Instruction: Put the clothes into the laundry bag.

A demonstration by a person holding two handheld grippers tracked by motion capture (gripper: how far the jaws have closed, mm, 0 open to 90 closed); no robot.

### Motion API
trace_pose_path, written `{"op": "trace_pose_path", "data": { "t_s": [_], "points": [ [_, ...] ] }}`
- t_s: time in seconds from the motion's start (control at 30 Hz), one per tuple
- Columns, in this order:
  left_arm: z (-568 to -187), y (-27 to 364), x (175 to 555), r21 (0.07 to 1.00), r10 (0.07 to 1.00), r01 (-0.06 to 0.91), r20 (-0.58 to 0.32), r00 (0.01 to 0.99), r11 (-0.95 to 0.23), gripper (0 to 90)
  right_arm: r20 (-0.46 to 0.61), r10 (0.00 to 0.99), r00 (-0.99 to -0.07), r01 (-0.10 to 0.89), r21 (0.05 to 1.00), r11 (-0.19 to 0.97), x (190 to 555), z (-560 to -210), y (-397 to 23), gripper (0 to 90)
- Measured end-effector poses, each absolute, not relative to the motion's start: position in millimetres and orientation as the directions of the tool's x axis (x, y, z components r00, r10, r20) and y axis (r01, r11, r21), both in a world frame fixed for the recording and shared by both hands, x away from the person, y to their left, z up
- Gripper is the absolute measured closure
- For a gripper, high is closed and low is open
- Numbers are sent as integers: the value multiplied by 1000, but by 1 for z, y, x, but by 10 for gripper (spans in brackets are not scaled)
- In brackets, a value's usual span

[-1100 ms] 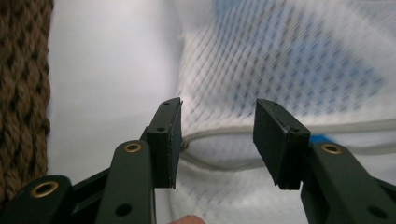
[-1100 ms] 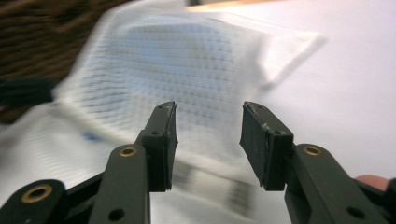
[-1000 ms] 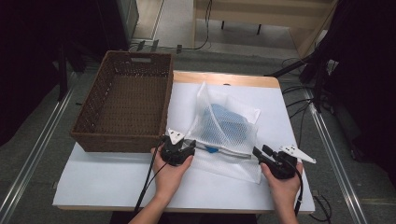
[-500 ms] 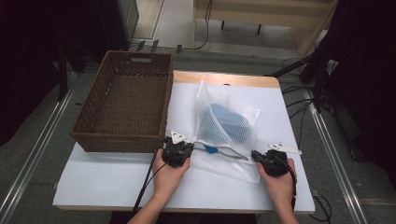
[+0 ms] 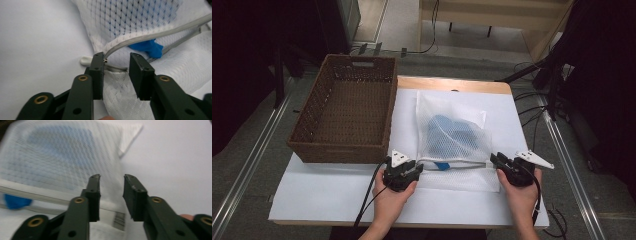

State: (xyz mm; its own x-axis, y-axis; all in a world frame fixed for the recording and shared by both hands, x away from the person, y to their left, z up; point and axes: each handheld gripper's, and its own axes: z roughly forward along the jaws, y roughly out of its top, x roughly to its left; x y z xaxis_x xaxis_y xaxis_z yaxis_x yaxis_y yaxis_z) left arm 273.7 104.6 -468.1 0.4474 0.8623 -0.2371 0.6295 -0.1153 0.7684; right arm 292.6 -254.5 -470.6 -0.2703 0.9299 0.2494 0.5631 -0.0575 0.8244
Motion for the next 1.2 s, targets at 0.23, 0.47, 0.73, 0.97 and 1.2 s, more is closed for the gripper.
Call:
{"op": "trace_pose_path", "data": {
  "t_s": [0.23, 0.47, 0.73, 0.97, 1.2],
  "points": [
    [-456, 98, 265, 793, 845, 596, -232, 481, -121, 627, 241, 886, -397, 464, 885, -33, 269, -442, -231, 546],
    [-463, 69, 263, 764, 817, 615, -220, 533, -196, 690, 189, 821, -538, 482, 868, 116, 270, -456, -189, 432],
    [-470, 44, 271, 738, 804, 630, -210, 557, -243, 655, 41, 882, -469, 489, 844, 221, 275, -472, -167, 312],
    [-473, 30, 280, 729, 825, 633, -174, 538, -260, 636, 31, 904, -426, 450, 874, 182, 285, -470, -162, 683],
    [-477, 25, 296, 724, 845, 651, -187, 501, -226, 688, 151, 843, -515, 453, 884, 118, 285, -465, -168, 900]
  ]
}}
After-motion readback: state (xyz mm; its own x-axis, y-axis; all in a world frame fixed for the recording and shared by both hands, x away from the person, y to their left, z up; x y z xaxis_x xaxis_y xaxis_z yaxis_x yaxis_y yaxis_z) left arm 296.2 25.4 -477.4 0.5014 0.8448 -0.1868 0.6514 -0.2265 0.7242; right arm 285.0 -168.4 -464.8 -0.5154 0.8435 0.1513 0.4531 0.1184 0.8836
